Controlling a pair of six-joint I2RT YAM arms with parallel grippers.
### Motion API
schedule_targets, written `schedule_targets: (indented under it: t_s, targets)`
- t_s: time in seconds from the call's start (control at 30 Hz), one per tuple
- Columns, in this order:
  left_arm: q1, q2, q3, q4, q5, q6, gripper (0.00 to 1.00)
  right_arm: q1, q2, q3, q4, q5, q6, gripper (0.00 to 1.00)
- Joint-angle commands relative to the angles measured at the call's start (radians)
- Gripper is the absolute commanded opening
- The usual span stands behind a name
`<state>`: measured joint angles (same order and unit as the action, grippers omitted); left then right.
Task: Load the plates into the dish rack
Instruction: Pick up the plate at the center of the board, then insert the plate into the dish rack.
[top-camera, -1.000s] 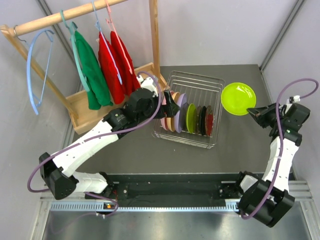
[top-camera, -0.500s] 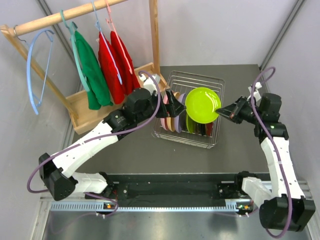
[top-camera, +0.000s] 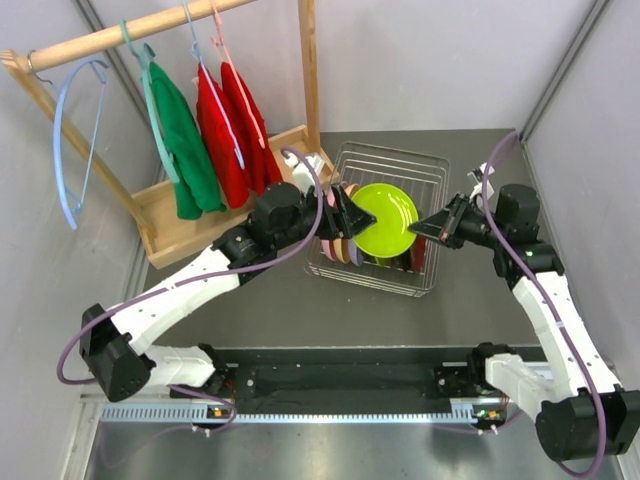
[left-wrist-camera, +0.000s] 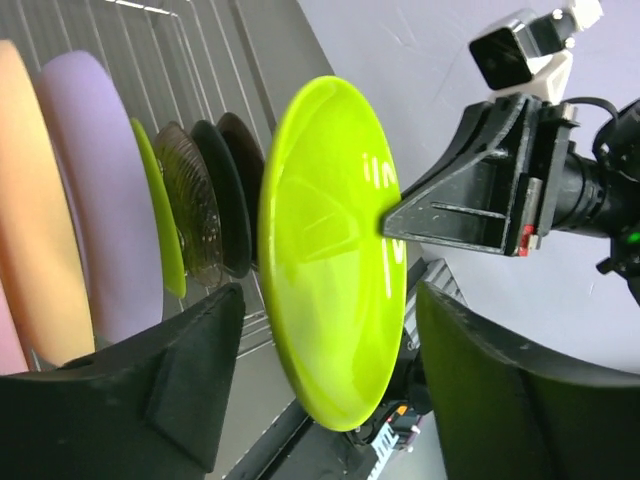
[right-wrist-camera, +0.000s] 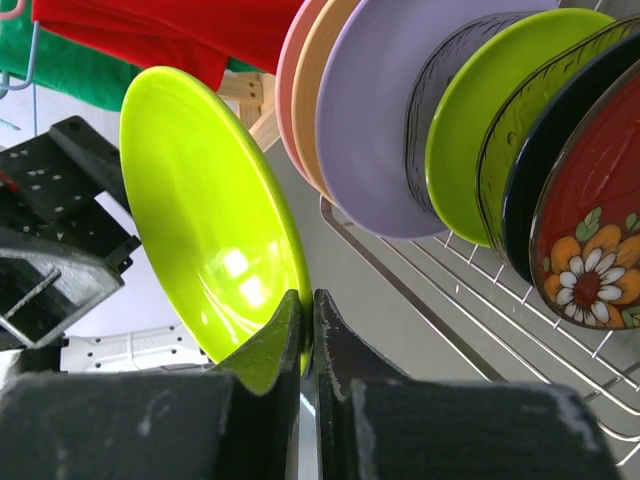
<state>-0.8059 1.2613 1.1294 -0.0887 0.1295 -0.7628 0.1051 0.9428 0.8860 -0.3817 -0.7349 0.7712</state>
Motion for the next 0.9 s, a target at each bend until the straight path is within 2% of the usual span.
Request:
schedule_targets:
  t_s: [0.0,0.1,0.13,0.2,0.23,0.33,0.4,0.47,0.57,0.6,0.73,0.8,0.87]
  targets:
    - [0.004,-0.011,-0.019,0.129,0.035,-0.009,0.63,0.018,-0.001,0.005,0.067,-0.011,0.008,0.00]
    - [0.004,-0.016,-0.016,0.126,0.044,-0.001,0.49,0.019,0.002,-0.007,0.076,-0.014,0.007,0.00]
    - [0.004,-0.016,-0.014,0.122,0.047,0.000,0.39,0.019,0.005,-0.009,0.081,-0.015,0.008,0.00]
    - [0.004,-0.019,-0.016,0.119,0.048,0.000,0.31,0.018,0.013,-0.016,0.089,-0.021,0.007,0.00]
    - [0.004,-0.019,-0.016,0.119,0.055,0.000,0.22,0.019,0.014,-0.018,0.089,-0.021,0.005,0.00]
    - [0.004,-0.017,-0.014,0.116,0.062,-0.001,0.12,0.021,0.019,-0.024,0.095,-0.023,0.005,0.00]
    - [0.004,-0.014,-0.011,0.112,0.068,0.000,0.01,0.019,0.019,-0.025,0.093,-0.021,0.004,0.00]
    - [0.002,-0.014,-0.005,0.093,0.049,0.006,0.00,0.021,0.019,-0.016,0.070,-0.011,-0.018,0.14]
    - [0.004,-0.036,0.015,-0.008,-0.011,0.034,0.00,0.022,0.013,0.031,-0.057,0.106,-0.087,0.27]
    - [0.004,-0.048,0.024,-0.035,-0.078,0.045,0.00,0.021,0.007,0.057,-0.130,0.190,-0.101,0.32]
    - [0.004,-0.126,0.069,-0.210,-0.289,0.101,0.00,0.021,-0.007,0.120,-0.322,0.497,-0.193,0.33]
    - [0.004,-0.155,0.095,-0.299,-0.370,0.131,0.00,0.021,-0.006,0.117,-0.342,0.560,-0.205,0.33]
    - [0.004,-0.197,0.110,-0.360,-0.465,0.158,0.00,0.021,0.005,0.100,-0.332,0.554,-0.211,0.33]
